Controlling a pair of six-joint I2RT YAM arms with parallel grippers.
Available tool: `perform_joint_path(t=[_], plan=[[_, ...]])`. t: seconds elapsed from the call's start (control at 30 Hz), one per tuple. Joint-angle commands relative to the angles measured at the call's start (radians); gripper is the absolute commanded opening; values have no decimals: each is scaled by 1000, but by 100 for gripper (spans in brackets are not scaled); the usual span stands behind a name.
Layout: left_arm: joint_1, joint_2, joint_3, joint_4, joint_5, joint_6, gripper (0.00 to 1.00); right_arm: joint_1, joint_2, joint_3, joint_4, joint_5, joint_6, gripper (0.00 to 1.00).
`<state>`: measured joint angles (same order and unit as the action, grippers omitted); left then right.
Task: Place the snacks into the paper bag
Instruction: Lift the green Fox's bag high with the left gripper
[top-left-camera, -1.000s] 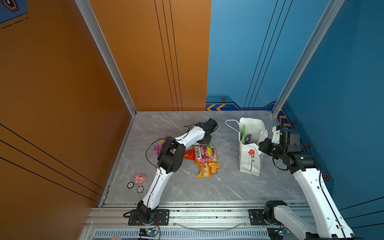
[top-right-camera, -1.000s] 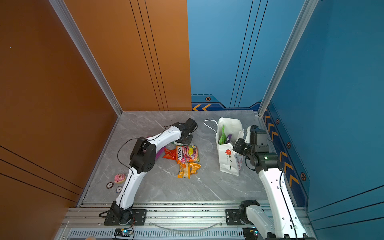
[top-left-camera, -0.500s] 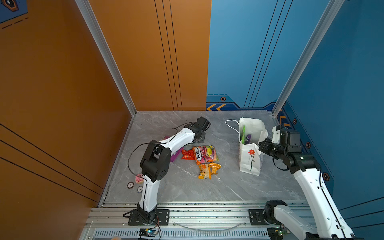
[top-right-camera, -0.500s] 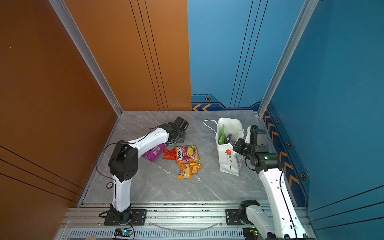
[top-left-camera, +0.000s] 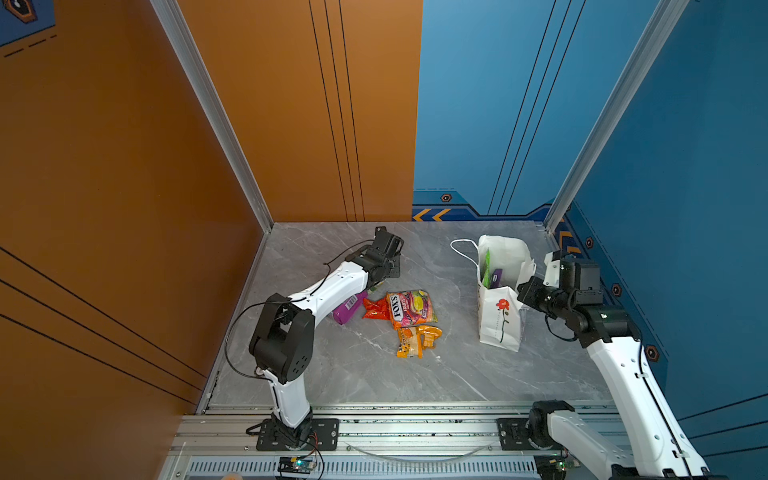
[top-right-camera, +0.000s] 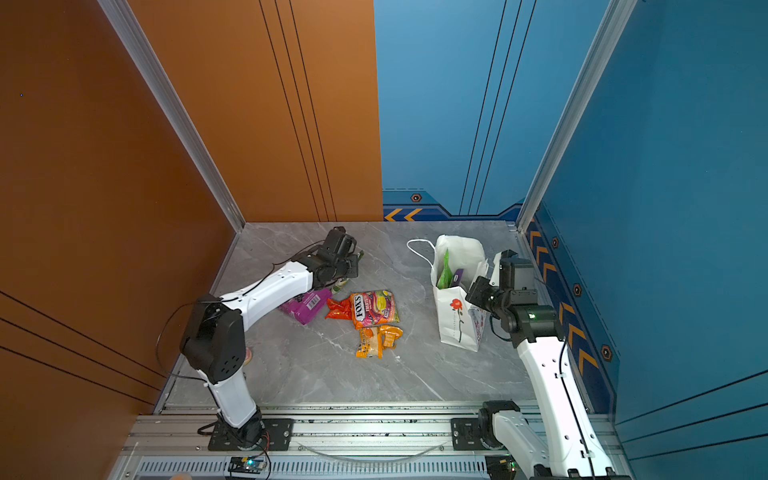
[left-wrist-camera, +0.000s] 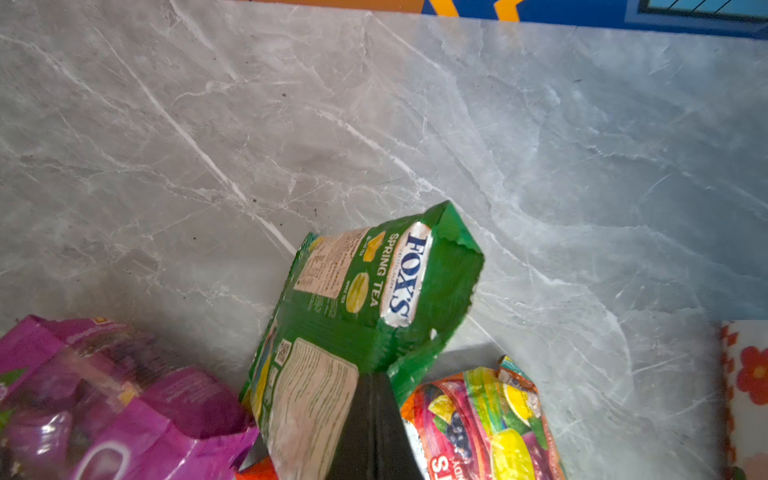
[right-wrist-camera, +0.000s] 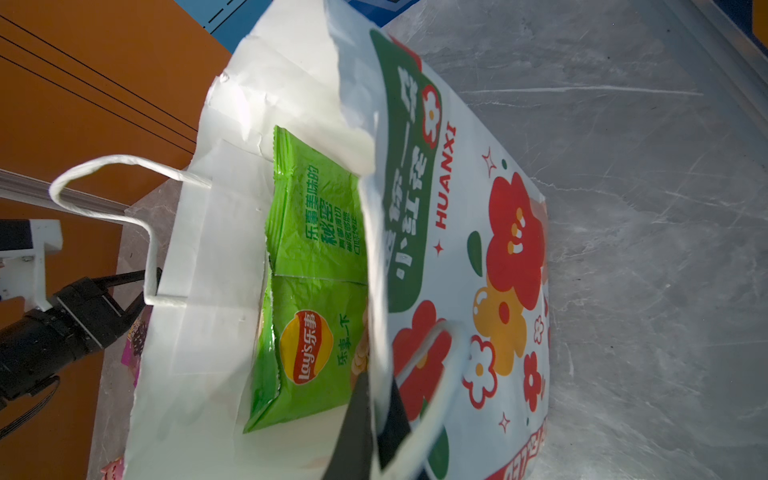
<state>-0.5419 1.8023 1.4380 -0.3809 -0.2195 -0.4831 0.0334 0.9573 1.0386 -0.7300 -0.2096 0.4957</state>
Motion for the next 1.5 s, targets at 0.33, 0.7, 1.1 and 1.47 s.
perform_joint_path(t=[0.33, 0.7, 1.1, 1.47], plan=[[17, -93, 8, 50, 164, -104, 0, 0, -12, 2, -2, -13, 10, 5], [10, -133, 22, 52, 204, -133, 0, 0, -8, 7, 1, -14, 12, 5], [-11, -163, 62, 15, 211, -160, 0, 0, -3, 5, 4, -18, 12, 5], [-61, -189, 256, -57, 177, -150, 0, 5, 1, 34, 0, -47, 18, 5]])
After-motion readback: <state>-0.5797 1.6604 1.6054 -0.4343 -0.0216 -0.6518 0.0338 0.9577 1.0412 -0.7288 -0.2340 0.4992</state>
